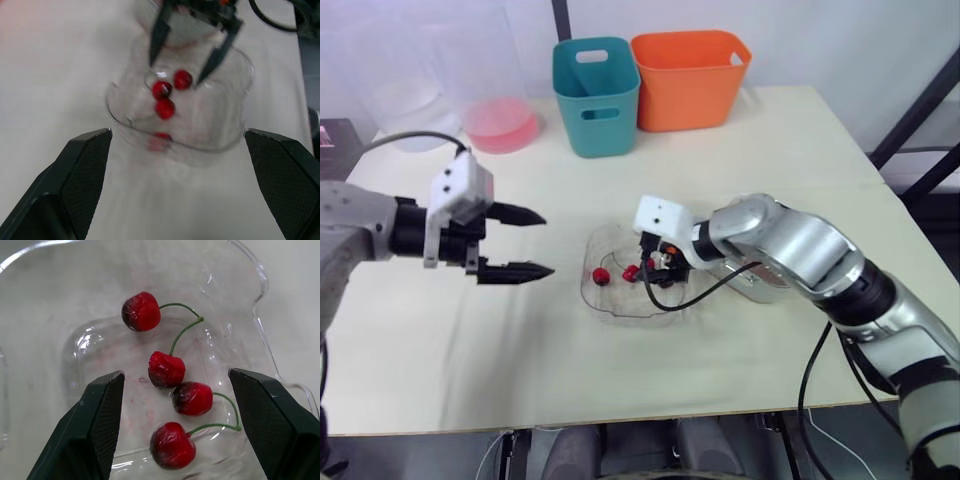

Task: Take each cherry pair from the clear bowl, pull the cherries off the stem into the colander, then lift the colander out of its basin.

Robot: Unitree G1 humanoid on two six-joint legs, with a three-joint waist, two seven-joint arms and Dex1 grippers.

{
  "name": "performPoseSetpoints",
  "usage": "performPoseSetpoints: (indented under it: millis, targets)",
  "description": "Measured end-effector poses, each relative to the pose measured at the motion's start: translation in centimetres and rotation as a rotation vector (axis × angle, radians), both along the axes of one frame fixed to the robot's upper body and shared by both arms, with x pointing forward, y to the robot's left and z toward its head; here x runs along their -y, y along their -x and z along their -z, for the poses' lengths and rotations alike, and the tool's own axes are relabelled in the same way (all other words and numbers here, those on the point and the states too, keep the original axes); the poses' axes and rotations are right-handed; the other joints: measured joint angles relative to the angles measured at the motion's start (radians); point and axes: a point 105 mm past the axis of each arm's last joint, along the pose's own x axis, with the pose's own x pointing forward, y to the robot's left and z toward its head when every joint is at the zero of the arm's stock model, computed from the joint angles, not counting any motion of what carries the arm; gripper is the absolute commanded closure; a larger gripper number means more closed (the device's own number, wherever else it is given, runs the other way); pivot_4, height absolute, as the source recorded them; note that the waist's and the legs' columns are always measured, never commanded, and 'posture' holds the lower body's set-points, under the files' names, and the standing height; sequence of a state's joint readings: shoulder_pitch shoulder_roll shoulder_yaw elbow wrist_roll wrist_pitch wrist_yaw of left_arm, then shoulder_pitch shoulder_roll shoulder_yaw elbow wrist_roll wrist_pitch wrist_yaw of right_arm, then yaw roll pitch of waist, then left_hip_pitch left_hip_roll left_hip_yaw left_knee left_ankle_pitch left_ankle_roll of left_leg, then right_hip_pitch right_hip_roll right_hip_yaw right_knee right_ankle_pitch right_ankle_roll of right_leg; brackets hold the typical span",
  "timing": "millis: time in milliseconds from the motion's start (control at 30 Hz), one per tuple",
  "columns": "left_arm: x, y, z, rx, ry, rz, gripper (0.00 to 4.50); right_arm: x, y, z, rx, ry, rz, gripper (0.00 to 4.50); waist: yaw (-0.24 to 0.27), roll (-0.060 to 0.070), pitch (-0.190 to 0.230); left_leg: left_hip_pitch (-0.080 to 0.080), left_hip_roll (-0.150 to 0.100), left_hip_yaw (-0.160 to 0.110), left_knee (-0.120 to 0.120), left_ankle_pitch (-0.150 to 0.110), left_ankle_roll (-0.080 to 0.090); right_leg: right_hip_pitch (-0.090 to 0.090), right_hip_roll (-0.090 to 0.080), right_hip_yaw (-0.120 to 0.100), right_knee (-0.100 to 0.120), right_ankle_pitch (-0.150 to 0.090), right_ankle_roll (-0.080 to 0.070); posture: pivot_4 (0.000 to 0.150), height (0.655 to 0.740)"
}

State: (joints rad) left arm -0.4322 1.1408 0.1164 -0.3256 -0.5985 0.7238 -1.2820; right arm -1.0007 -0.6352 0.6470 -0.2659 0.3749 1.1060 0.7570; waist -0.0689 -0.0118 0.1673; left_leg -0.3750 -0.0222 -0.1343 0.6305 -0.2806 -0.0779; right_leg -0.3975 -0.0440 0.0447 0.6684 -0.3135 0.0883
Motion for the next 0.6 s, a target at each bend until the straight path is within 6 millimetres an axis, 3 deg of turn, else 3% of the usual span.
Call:
performPoseSetpoints:
  millis: [233, 333, 400, 600]
  targets:
    - [-0.2, 0.2, 0.8, -0.010, -0.021, 0.005, 0.06, -1.1, -1.3, 2.3, 0.009, 0.098, -0.025, 0.88, 0.002, 0.000, 0.000, 0.000, -0.001, 0.000, 0.000, 0.000, 0.000, 0.000, 0.001, 0.000, 0.000, 0.000, 0.000, 0.150, 0.7400]
    - [-0.2, 0.2, 0.8, -0.008, -0.021, 0.002, 0.00, -1.0, -1.6, 2.9, 0.000, 0.121, -0.022, 1.85, 0.000, 0.000, 0.000, 0.000, -0.001, 0.000, 0.000, 0.000, 0.000, 0.000, 0.000, 0.000, 0.000, 0.000, 0.000, 0.150, 0.7400]
    - [-0.2, 0.1, 0.9, -0.007, -0.020, -0.001, 0.00, -1.0, -1.8, 3.0, 0.005, 0.129, -0.029, 2.82, 0.000, 0.000, 0.000, 0.000, -0.001, 0.000, 0.000, 0.000, 0.000, 0.000, 0.000, 0.000, 0.000, 0.000, 0.000, 0.150, 0.7400]
    - [0.0, 0.0, 1.2, -0.009, -0.001, -0.011, 0.00, -1.5, -1.8, 3.4, -0.009, 0.141, -0.045, 2.82, 0.000, 0.000, 0.000, 0.000, 0.000, 0.000, 0.000, 0.000, 0.000, 0.000, 0.001, 0.000, 0.001, 0.000, 0.000, 0.150, 0.7400]
